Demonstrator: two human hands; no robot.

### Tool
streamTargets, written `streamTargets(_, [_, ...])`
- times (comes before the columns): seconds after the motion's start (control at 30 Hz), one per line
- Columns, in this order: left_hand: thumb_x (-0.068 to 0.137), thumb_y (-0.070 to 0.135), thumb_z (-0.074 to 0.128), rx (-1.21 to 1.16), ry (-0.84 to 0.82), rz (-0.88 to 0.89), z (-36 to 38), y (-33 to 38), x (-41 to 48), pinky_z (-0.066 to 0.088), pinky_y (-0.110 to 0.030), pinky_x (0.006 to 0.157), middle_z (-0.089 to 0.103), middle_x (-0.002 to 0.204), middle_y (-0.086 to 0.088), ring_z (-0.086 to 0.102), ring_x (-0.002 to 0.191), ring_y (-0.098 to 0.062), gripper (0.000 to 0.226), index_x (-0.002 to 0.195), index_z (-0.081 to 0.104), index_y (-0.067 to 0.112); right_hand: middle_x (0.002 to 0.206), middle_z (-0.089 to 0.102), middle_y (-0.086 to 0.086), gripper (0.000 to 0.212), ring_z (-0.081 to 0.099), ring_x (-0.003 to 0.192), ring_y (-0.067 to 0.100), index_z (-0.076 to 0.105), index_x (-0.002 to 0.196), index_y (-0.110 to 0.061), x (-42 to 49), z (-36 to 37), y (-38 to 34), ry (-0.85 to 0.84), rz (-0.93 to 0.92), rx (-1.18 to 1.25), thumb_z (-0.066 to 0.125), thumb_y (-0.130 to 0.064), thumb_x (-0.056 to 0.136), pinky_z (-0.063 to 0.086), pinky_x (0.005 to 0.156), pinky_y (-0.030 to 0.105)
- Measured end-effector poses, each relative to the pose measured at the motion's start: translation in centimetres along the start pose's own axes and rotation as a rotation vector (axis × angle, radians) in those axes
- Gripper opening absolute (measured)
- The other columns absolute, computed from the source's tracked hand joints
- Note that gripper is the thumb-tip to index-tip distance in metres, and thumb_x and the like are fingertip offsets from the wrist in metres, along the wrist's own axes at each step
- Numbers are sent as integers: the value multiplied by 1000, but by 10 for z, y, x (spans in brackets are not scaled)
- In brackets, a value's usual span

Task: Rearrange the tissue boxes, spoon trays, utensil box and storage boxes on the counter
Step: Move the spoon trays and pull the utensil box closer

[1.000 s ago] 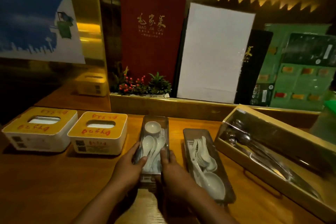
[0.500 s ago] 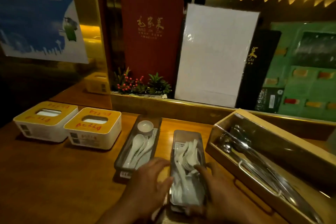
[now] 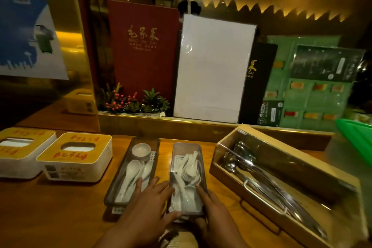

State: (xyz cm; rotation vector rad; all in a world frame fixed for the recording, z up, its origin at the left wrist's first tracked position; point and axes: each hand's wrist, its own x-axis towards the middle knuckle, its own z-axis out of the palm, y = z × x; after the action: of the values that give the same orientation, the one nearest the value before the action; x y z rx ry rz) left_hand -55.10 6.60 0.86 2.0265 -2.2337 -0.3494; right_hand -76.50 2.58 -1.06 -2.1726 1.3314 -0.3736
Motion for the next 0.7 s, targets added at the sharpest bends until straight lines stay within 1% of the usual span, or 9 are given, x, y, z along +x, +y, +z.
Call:
streamTargets(0.07, [84,85,32,6,-11,-13,4,-3,4,-12,-54,121,23,167,16,6,157,-15,86,156,30,38,164,18,-6,89,33,143,17,10,154,-41,2,1,-3,-1,31,-12,52,-44,75,31,109,22])
streamTargets(0.17, [87,81,35,-8,-10,-29,8,-2,5,-15,-54,121,19,168,16,2,156,-12,82,157,27,38,164,16,-8,90,33,143,16,3,148,-51,2,4,-5,14,50,-9,40,-59,67,34,109,22])
streamTargets(0.23, [87,79,35,0,3,-30,8,-1,6,-12,-55,122,18,168,15,1,157,-13,82,157,27,37,164,17,-9,86,34,142,14,-4,144,-55,-3,0,-7,-1,38,-14,51,-51,77,37,109,26])
streamTargets(0.3, [86,79,34,10,36,-24,8,6,7,-9,-55,123,15,169,12,0,157,-16,83,157,28,37,162,22,-12,93,35,141,12,-4,151,-52,-13,-13,-4,-10,38,-50,62,-42,86,37,109,29])
streamTargets(0.37, [85,80,37,-41,71,-11,9,21,7,-8,-52,124,10,170,12,-2,157,-16,82,156,28,40,161,23,-16,87,30,143,10,2,154,-47,-27,-37,3,61,41,-82,62,-44,91,33,112,29])
streamTargets(0.47, [87,76,45,-195,122,44,10,50,9,6,-43,125,8,169,18,1,156,-11,77,154,25,44,152,41,-11,62,41,133,9,32,147,-45,-52,-79,27,392,38,-138,62,-41,92,41,107,30])
streamTargets(0.57, [86,67,59,-430,207,82,4,77,27,31,-42,119,22,166,14,19,153,-14,75,152,33,41,125,60,3,40,56,111,17,60,125,-25,-82,-118,60,865,50,-111,63,-34,86,51,90,35])
streamTargets(0.63, [88,55,67,-578,277,55,-2,91,56,36,-45,115,35,162,5,33,148,-19,72,152,39,35,121,57,11,37,56,108,25,62,121,-16,-103,-135,85,1100,137,-88,69,-26,86,47,87,35])
streamTargets(0.7, [89,52,67,-722,315,-12,-4,101,96,40,-48,112,43,158,-2,41,143,-25,73,152,40,30,127,50,18,52,54,112,35,58,126,-10,-123,-139,115,1198,322,57,77,-25,81,44,91,40])
